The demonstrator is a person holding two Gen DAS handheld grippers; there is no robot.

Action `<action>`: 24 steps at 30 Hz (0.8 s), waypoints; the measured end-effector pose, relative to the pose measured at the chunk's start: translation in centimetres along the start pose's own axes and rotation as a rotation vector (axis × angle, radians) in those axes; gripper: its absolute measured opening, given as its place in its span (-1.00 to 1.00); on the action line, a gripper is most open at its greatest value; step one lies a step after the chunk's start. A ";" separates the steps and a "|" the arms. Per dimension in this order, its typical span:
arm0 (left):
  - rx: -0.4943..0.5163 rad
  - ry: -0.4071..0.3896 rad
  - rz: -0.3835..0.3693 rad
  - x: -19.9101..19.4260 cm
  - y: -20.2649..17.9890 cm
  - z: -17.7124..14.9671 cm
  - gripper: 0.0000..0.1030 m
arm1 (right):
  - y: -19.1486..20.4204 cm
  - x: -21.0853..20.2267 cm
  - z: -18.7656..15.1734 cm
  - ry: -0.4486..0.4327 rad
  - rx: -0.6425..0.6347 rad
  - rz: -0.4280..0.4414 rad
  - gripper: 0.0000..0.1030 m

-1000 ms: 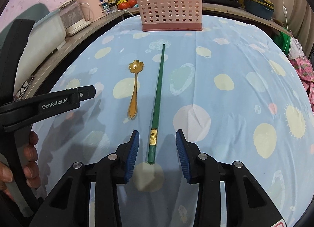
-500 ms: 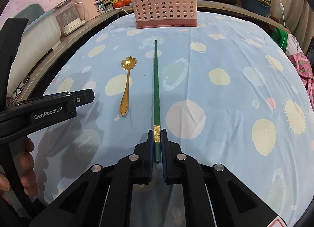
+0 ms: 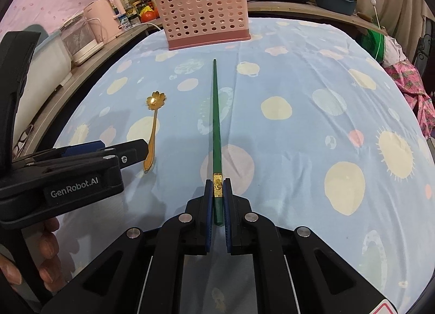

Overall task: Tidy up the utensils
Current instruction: 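Grasp the green chopstick with the right tool while the left tool grasps the gold spoon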

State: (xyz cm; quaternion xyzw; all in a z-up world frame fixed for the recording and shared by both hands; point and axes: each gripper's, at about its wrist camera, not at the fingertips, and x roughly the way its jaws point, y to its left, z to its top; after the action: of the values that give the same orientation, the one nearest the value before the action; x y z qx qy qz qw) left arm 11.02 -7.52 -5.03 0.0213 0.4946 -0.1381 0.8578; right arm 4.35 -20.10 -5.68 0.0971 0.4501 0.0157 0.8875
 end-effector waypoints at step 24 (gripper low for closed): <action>-0.036 -0.056 -0.019 -2.9 2.2 -0.8 -0.79 | 0.0 -1.0 -0.1 -0.013 0.000 0.022 -0.86</action>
State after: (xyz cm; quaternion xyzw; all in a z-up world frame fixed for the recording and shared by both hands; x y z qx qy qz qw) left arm 9.60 -4.68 -3.19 -0.0027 0.4728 -0.1381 0.8703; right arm 3.69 -20.24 -4.89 0.1020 0.4435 0.0247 0.8901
